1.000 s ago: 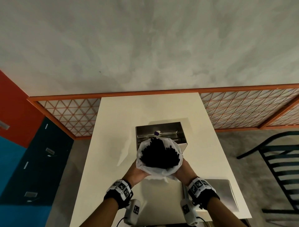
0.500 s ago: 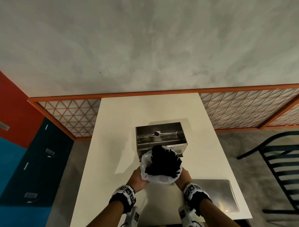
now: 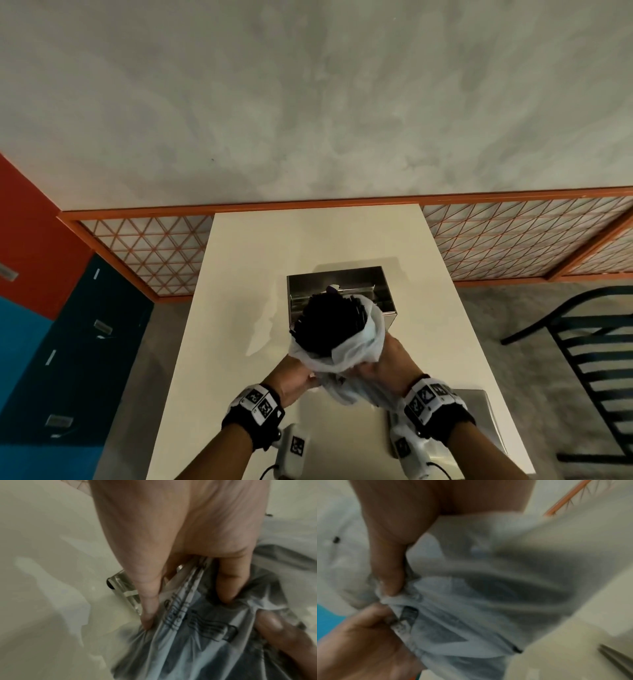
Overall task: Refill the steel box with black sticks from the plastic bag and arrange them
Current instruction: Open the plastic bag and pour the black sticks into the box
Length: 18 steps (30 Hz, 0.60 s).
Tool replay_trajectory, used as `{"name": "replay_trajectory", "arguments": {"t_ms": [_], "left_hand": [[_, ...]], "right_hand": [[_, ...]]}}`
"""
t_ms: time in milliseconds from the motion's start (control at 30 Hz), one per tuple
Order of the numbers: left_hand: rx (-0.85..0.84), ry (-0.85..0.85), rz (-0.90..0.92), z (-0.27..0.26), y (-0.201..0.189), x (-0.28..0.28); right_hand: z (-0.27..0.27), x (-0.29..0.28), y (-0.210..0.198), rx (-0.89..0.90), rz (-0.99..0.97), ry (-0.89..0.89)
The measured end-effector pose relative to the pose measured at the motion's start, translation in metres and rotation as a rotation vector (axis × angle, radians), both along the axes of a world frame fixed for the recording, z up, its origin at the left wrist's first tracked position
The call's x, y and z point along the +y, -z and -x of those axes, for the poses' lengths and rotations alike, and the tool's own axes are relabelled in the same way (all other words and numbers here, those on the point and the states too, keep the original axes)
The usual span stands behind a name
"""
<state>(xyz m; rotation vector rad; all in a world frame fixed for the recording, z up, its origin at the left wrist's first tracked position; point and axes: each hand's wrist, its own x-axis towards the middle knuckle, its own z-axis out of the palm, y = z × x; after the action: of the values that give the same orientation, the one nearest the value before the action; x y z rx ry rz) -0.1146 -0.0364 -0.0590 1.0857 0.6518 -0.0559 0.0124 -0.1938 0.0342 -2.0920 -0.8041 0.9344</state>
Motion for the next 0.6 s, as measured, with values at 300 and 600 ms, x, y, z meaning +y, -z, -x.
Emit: {"name": "replay_trajectory", "arguments": {"t_ms": [300, 600], "left_hand": [[-0.072, -0.086, 0.106, -0.052, -0.032, -0.009], [-0.022, -0.221, 0.105, -0.091, -0.038, -0.011]], "right_hand": [[-0.046, 0.013, -0.050, -0.513, -0.028, -0.059], [-0.100, 0.045, -0.068, -0.809, 0.208, -0.255]]}}
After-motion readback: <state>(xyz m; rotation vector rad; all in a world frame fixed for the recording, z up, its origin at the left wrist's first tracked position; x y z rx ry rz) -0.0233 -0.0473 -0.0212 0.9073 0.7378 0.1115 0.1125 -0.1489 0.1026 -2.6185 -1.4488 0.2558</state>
